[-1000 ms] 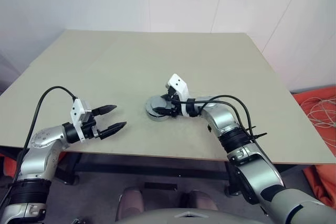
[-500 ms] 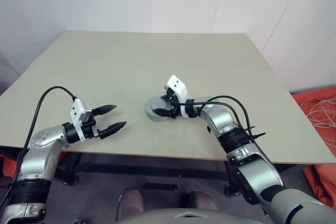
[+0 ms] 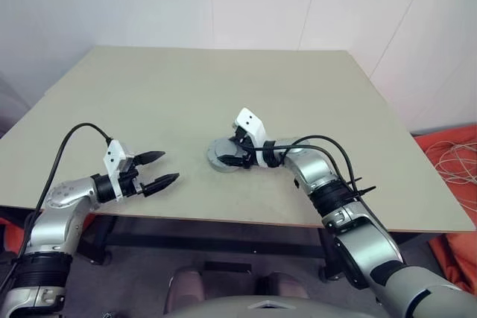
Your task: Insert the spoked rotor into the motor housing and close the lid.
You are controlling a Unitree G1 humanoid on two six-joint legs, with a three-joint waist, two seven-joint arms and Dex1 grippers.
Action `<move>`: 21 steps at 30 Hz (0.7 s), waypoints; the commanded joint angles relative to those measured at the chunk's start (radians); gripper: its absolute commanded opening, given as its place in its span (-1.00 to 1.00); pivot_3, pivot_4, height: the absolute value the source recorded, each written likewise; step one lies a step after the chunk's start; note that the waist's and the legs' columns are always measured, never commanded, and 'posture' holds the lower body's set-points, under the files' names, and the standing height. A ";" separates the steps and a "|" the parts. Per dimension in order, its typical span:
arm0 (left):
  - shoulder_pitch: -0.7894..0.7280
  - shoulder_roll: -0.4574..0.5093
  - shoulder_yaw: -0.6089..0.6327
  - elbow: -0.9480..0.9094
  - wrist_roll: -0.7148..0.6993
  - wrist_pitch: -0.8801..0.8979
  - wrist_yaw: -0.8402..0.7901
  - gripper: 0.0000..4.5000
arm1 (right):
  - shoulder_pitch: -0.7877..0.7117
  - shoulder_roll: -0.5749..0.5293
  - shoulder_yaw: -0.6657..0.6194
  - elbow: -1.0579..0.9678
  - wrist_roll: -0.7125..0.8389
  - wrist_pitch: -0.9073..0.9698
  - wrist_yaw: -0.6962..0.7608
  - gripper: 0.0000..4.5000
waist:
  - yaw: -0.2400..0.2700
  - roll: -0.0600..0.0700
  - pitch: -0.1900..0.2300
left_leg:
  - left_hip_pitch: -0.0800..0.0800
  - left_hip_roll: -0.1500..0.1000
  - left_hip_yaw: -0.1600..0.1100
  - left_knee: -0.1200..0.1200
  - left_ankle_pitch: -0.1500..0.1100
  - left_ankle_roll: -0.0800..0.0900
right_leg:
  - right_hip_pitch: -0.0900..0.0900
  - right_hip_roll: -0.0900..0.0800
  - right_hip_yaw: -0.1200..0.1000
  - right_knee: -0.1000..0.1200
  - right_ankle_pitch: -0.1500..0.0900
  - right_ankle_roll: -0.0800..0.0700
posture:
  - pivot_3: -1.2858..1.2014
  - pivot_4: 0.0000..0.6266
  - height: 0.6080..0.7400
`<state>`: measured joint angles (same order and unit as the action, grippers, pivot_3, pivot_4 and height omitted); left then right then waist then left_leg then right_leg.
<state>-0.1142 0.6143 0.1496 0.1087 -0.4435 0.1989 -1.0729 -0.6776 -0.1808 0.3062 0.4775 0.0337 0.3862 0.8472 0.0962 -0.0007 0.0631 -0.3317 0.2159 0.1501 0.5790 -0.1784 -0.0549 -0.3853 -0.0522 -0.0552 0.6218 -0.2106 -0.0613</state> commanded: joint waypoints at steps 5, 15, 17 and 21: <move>-0.029 0.017 0.005 -0.023 0.002 0.005 0.005 1.00 | -0.019 0.021 0.016 0.048 -0.025 0.067 -0.022 0.38 | -0.004 0.000 -0.001 | 0.001 0.000 0.000 0.000 0.000 0.000 | -0.001 0.000 0.000 0.000 0.000 0.000 | 0.03 -1.00 1.00; 0.016 0.036 0.022 -0.051 -0.044 0.029 -0.059 1.00 | -0.026 0.031 -0.008 0.066 -0.009 0.050 -0.032 0.38 | -0.004 0.000 0.000 | 0.003 0.000 0.000 -0.001 0.000 0.000 | -0.001 0.000 0.000 -0.001 0.000 0.000 | 0.03 -1.00 1.00; 0.021 0.038 0.022 -0.052 -0.046 0.030 -0.062 1.00 | -0.027 0.029 -0.004 0.070 -0.020 0.041 -0.034 0.38 | -0.003 0.000 0.000 | 0.003 0.000 0.000 -0.001 0.000 0.000 | -0.001 0.000 0.000 -0.001 0.000 0.000 | 0.03 -1.00 1.00; 0.041 0.049 0.022 -0.068 -0.067 0.065 -0.081 1.00 | -0.024 0.039 -0.029 0.056 0.005 0.012 -0.024 0.38 | -0.004 0.000 0.000 | 0.003 0.000 0.000 -0.001 0.000 0.000 | -0.001 0.000 0.000 -0.002 0.000 0.000 | 0.03 -1.00 1.00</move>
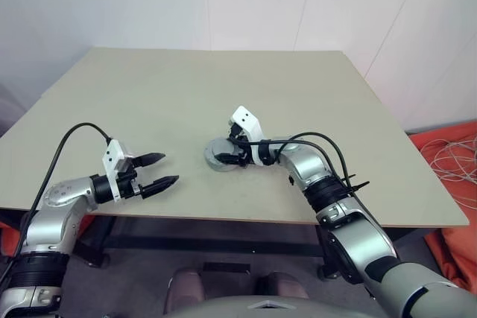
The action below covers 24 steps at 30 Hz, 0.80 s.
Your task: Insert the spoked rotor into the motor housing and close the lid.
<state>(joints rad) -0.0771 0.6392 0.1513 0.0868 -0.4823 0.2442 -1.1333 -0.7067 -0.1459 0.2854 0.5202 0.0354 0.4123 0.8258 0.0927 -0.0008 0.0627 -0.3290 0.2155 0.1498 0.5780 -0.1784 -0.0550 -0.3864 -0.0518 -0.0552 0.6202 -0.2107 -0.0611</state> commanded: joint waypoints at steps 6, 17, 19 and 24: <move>0.022 0.034 0.022 -0.058 -0.033 0.038 -0.034 1.00 | 0.004 0.008 -0.029 0.007 0.016 -0.026 -0.010 0.38 | 0.000 0.000 0.000 | 0.000 0.000 0.000 -0.001 0.000 0.000 | -0.001 0.000 0.000 0.000 0.000 0.000 | 0.03 -1.00 1.00; 0.018 0.034 0.022 -0.056 -0.037 0.038 -0.038 1.00 | 0.018 0.009 -0.049 -0.024 0.043 -0.031 0.008 0.38 | 0.000 0.000 0.000 | -0.002 0.000 0.000 -0.001 0.000 0.000 | -0.002 0.000 0.000 0.000 0.000 0.000 | 0.03 -1.00 1.00; 0.016 0.033 0.022 -0.054 -0.037 0.037 -0.038 1.00 | 0.019 0.010 -0.055 -0.027 0.051 -0.034 0.007 0.38 | 0.000 0.000 0.000 | -0.002 0.000 0.000 -0.001 0.000 0.000 | -0.002 0.000 0.000 0.000 0.000 0.000 | 0.03 -1.00 1.00; 0.009 0.031 0.020 -0.049 -0.032 0.031 -0.033 1.00 | 0.017 0.017 -0.069 -0.033 0.072 -0.018 0.006 0.38 | 0.000 0.000 0.000 | -0.003 0.000 0.000 -0.002 0.000 0.000 | -0.003 0.000 0.000 -0.001 0.000 0.000 | 0.03 -1.00 1.00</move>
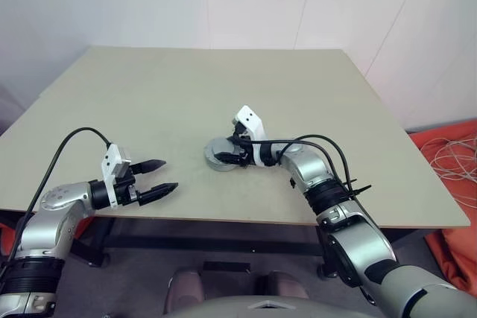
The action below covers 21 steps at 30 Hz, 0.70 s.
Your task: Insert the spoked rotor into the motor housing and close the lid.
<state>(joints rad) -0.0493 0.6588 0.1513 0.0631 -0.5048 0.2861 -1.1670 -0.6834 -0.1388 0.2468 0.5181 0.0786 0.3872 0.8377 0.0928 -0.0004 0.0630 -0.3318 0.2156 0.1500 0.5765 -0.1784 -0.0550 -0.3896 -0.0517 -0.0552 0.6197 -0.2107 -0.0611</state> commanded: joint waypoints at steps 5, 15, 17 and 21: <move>-0.022 0.009 0.018 -0.024 -0.008 -0.014 0.001 1.00 | -0.004 0.015 -0.036 -0.040 0.035 0.005 -0.001 0.38 | 0.000 0.000 0.000 | -0.001 0.000 0.000 0.000 0.000 0.000 | -0.001 0.000 0.000 0.000 0.000 0.000 | 0.03 -1.00 1.00; -0.027 0.006 0.013 -0.024 -0.007 -0.014 0.002 1.00 | 0.001 0.005 -0.017 -0.035 0.005 -0.026 -0.015 0.38 | 0.000 0.000 0.000 | -0.002 0.000 0.000 -0.002 0.000 0.000 | -0.002 0.000 0.000 -0.001 0.000 0.000 | 0.03 -1.00 1.00; -0.027 0.005 0.012 -0.025 -0.007 -0.014 0.003 1.00 | -0.001 0.006 -0.015 -0.028 -0.001 -0.031 -0.020 0.38 | 0.000 0.000 0.000 | -0.002 0.000 0.000 -0.002 0.000 0.000 | -0.002 0.000 0.000 -0.001 0.000 0.000 | 0.03 -1.00 1.00; -0.025 0.004 0.012 -0.032 -0.008 -0.012 0.006 1.00 | 0.006 -0.003 0.009 -0.015 -0.029 -0.046 -0.022 0.38 | 0.000 0.000 0.000 | -0.002 0.000 0.000 -0.003 0.000 0.000 | -0.002 0.000 0.000 -0.001 0.000 0.000 | 0.03 -1.00 1.00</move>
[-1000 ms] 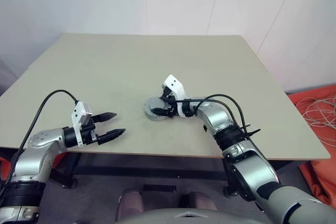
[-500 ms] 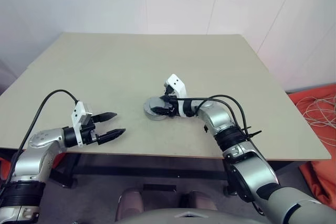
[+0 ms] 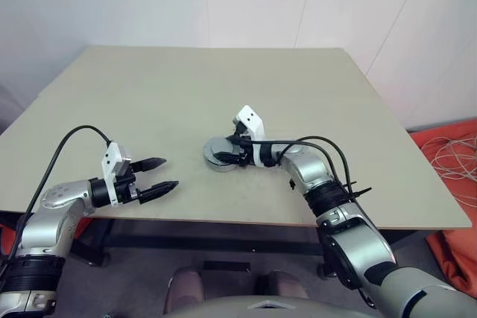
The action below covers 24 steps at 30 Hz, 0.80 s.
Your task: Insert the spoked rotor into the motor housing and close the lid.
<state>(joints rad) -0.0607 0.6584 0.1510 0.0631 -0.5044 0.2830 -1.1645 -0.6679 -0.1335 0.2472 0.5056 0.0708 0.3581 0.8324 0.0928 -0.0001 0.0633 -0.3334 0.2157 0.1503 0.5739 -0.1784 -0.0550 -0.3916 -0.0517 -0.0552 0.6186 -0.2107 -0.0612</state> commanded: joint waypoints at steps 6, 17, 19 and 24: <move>-0.014 0.002 0.009 -0.037 -0.009 -0.004 0.008 1.00 | -0.006 -0.010 0.025 0.022 -0.051 -0.009 -0.031 0.38 | 0.000 0.000 0.000 | 0.001 0.000 0.000 0.000 0.000 0.000 | 0.001 0.000 0.000 -0.001 0.000 0.000 | 0.03 -1.00 1.00; -0.009 0.003 0.006 -0.046 -0.009 0.001 0.019 1.00 | 0.002 -0.009 0.058 0.048 -0.075 0.053 -0.069 0.38 | -0.002 0.000 0.000 | 0.005 -0.001 -0.001 -0.001 0.000 0.000 | 0.004 0.000 0.000 -0.004 0.000 0.000 | 0.03 -1.00 1.00; -0.008 0.004 0.006 -0.047 -0.009 0.003 0.020 1.00 | 0.000 -0.009 0.065 0.055 -0.080 0.058 -0.074 0.38 | -0.003 0.000 0.000 | 0.006 -0.001 -0.001 -0.002 0.000 0.000 | 0.005 0.000 0.000 -0.007 0.000 0.000 | 0.03 -1.00 1.00; -0.006 0.004 0.007 -0.050 -0.009 0.005 0.020 1.00 | -0.004 -0.011 0.077 0.068 -0.082 0.079 -0.075 0.38 | -0.003 0.000 0.000 | 0.011 -0.002 -0.002 -0.003 0.000 0.000 | 0.009 0.000 -0.001 -0.013 0.000 0.000 | 0.03 -1.00 1.00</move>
<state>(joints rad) -0.0604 0.6557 0.1489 0.0539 -0.5044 0.2893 -1.1469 -0.6882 -0.1321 0.3027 0.5200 0.0279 0.3840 0.7686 0.0899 0.0002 0.0635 -0.3212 0.2130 0.1486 0.5707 -0.1786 -0.0547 -0.3823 -0.0523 -0.0559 0.6056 -0.2110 -0.0606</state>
